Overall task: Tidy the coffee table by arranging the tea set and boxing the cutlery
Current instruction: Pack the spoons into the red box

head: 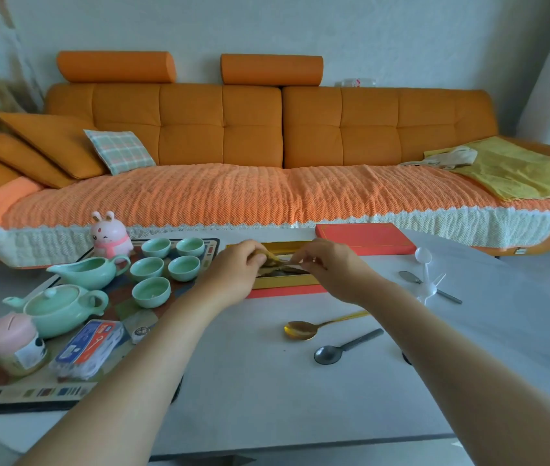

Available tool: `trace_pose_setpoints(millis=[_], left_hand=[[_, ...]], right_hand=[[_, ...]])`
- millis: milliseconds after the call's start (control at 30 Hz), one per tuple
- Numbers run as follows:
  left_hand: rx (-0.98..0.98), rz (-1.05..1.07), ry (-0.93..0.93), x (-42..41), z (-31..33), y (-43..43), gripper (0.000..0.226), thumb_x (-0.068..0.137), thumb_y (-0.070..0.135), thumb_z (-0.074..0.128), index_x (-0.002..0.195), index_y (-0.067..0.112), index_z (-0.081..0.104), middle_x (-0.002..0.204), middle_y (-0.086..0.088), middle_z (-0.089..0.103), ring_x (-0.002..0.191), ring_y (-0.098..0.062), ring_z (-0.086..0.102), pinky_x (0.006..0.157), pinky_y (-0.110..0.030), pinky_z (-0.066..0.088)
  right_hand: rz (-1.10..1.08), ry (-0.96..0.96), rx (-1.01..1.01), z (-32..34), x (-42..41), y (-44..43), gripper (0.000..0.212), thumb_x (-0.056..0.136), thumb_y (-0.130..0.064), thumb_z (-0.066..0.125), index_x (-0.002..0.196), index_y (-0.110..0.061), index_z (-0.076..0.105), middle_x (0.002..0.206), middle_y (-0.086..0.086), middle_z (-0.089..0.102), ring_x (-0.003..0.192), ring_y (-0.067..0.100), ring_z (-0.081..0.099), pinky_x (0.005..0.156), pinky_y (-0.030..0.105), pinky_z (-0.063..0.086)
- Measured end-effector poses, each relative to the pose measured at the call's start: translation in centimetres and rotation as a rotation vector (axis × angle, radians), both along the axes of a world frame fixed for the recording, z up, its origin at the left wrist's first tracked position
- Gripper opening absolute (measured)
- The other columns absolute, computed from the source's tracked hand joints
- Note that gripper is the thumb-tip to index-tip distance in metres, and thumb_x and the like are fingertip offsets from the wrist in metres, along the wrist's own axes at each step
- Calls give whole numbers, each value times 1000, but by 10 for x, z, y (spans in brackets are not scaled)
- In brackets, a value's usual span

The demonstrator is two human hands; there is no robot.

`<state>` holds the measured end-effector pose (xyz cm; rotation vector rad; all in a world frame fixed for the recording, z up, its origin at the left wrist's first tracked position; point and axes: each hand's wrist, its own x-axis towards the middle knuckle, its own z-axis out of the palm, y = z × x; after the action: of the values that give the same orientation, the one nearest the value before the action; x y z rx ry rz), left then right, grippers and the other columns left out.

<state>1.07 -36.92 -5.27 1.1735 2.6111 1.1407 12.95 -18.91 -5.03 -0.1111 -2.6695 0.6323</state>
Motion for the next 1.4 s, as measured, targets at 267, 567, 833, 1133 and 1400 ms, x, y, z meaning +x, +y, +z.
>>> trace_pose_setpoints(millis=[267,567,833,1133,1400], left_hand=[[-74,178,-49,-26,-13,-7,30,102,30,40,124,25,60,106,3,63,85,-13,60,67,-30,47],[-237,-33,288,-25,-29,-13,41,102,25,46,143,20,47,141,3,45,131,-21,37,110,-37,31],[-369,-87,370,-26,-36,-15,44,100,35,45,143,24,48,139,5,50,126,-18,48,101,-45,44],[-389,-67,400,-22,-35,-13,46,98,38,47,144,28,46,136,7,50,123,-18,49,95,-43,48],[-408,-53,431,-18,-36,-8,49,97,41,48,145,30,42,139,5,48,128,-19,45,102,-41,41]], right_hand=[[-70,31,101,-26,-32,4,29,97,-5,51,116,-15,71,105,5,64,100,25,59,86,32,47],[-100,-193,38,-26,-51,3,36,98,-5,41,118,-17,69,105,1,58,90,19,54,78,30,46],[-104,-241,29,-24,-48,5,40,94,-6,38,110,-21,72,104,0,60,86,18,58,77,37,53],[-58,-199,16,-21,-35,0,41,91,-6,39,113,-20,71,103,-2,60,89,16,57,78,35,52],[-98,-176,-52,-24,-30,9,34,99,-10,43,115,-23,70,106,-1,67,81,20,64,71,35,55]])
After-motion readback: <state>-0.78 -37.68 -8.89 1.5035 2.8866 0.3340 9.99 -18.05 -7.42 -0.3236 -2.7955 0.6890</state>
